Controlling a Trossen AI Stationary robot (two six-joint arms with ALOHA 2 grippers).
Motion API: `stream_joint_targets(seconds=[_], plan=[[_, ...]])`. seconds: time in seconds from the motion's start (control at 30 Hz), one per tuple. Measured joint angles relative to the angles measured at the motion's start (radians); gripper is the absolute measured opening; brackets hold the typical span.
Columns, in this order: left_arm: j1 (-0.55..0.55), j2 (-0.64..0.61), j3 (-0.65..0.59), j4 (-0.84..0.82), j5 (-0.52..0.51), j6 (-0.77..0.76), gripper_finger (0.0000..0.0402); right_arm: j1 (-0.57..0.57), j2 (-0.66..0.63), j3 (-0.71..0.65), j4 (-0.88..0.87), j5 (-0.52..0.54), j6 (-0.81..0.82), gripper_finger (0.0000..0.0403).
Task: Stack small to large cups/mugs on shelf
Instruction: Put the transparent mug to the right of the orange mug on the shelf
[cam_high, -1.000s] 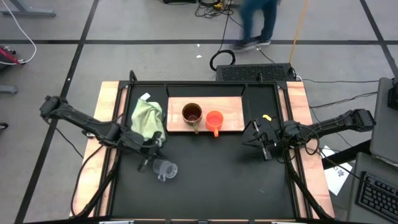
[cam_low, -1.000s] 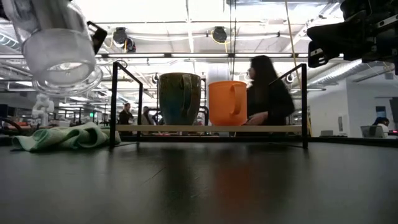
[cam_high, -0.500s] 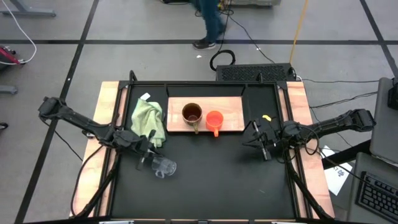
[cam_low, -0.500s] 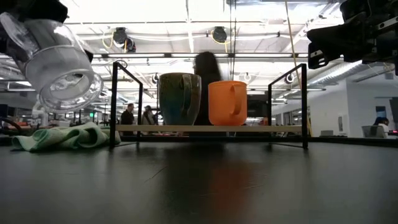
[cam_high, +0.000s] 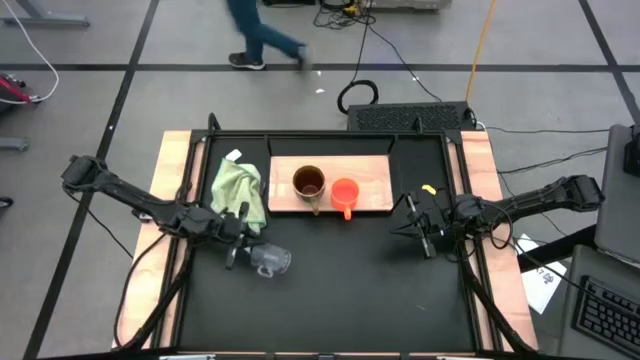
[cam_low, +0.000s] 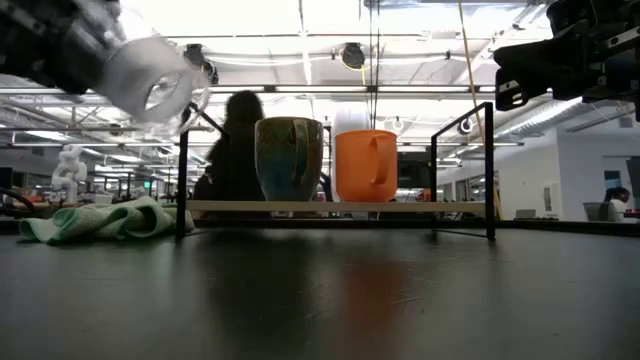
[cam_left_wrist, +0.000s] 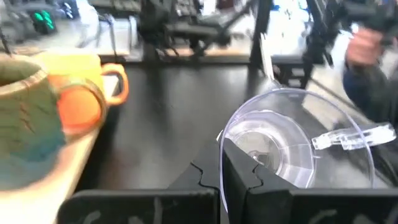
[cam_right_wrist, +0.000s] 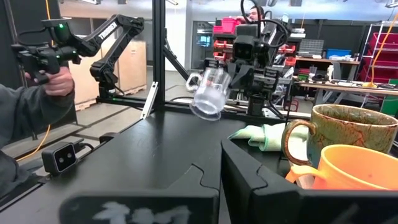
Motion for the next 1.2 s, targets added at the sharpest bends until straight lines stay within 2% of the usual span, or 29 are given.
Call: stream_joint_targets(seconds=[0.1,0.27,0.47,0.8,1.1,1.2], plan=[[0.001,0.047,0.007,0.087,-0.006,0.000,0.0000,0.000,0.000,0.000,0.002,0.000,-0.001,0.0000],[0.017,0.175,0.113,0.061,0.021,0.011,0.0000,0.000,0.000,0.000,0.009,0.000,0.001,0.0000],[0.065,0.355,0.319,-0.079,0.086,0.037,0.0000,0.000,0.000,0.000,0.012,0.000,0.002,0.0000],[0.152,0.634,0.607,-0.262,0.268,0.064,0.0000,0.000,0.000,0.000,0.012,0.000,0.003,0.0000],[0.184,0.891,0.835,-0.401,0.335,0.101,0.0000,0.000,0.000,0.000,-0.009,0.000,0.014,0.0000],[0.186,0.964,0.924,-0.494,0.340,0.124,0.0000,0.000,0.000,0.000,-0.011,0.000,0.017,0.0000]])
